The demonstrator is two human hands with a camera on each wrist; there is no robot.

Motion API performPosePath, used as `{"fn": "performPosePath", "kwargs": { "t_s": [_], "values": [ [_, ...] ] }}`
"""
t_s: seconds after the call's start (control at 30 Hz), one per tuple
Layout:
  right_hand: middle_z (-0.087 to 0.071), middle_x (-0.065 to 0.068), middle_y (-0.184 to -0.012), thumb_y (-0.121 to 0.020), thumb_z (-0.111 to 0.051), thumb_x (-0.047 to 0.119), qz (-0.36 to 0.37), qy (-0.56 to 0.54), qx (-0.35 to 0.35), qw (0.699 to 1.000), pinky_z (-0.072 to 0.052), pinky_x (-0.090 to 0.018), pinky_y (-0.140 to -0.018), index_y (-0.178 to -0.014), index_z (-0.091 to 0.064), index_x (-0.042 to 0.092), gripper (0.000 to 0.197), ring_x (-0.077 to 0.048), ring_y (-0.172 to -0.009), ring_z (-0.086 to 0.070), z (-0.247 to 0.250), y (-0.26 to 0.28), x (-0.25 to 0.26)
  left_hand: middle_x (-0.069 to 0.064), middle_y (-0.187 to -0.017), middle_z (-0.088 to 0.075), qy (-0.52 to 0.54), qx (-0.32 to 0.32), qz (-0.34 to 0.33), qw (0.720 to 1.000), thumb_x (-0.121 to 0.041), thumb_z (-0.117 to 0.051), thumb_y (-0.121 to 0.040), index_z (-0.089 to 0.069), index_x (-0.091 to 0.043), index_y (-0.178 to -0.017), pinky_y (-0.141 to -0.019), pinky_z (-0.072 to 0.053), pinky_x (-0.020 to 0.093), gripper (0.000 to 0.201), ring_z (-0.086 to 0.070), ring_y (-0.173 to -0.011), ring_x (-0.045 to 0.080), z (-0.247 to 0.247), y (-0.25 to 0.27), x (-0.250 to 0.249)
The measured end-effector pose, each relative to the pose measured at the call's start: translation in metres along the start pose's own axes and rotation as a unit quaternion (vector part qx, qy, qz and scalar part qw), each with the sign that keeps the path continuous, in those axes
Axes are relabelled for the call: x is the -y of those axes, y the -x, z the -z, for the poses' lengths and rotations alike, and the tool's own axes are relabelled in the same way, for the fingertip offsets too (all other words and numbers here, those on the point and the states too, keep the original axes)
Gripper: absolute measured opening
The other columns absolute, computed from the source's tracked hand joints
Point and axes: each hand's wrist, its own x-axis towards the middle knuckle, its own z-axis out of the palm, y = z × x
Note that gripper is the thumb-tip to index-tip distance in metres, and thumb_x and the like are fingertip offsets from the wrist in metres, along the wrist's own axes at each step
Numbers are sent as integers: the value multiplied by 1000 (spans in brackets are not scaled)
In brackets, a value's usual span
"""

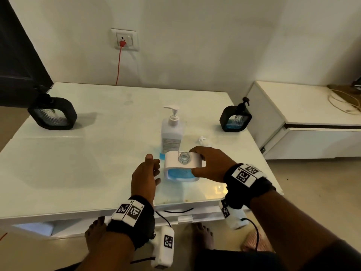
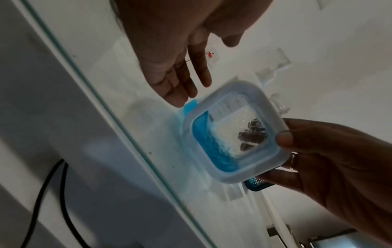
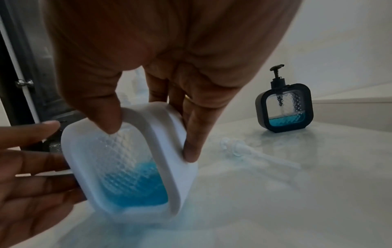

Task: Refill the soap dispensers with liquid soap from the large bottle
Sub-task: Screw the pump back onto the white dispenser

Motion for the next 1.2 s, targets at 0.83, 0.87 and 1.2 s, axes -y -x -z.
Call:
{"fn": "performPosePath", "kwargs": {
  "t_s": [0.83,0.87,1.2],
  "values": [
    [-72,-6,-92,-90,-69,22,-147,76,-97,981,-50,-30,-74,-97,-76,7,18,-24,-87,-65,47,-69,-67,0,-85,-69,-90,-25,-156,983,-13,-35,-108,-70,-23,-94,-66,-47,32,39,-57,-78,17,-3,-6,-5],
    [-73,-7,-97,-89,-70,25,-152,88,-93,980,-49,-29,-75,-96,-76,8,19,-25,-92,-66,45,-76,-69,0,-84,-69,-90,-24,-164,982,-15,-37,-109,-71,-23,-92,-65,-47,32,39,-57,-77,17,-3,-6,-5],
    [-65,-13,-112,-84,-68,49,-180,139,-78,971,-47,-33,-77,-111,-61,11,47,-31,-101,-61,2,-118,-87,-16,-97,-71,-152,-32,-204,967,-17,-70,-98,-69,-36,-94,-86,-59,39,19,-65,-90,7,-7,-16,1]
  ]
}}
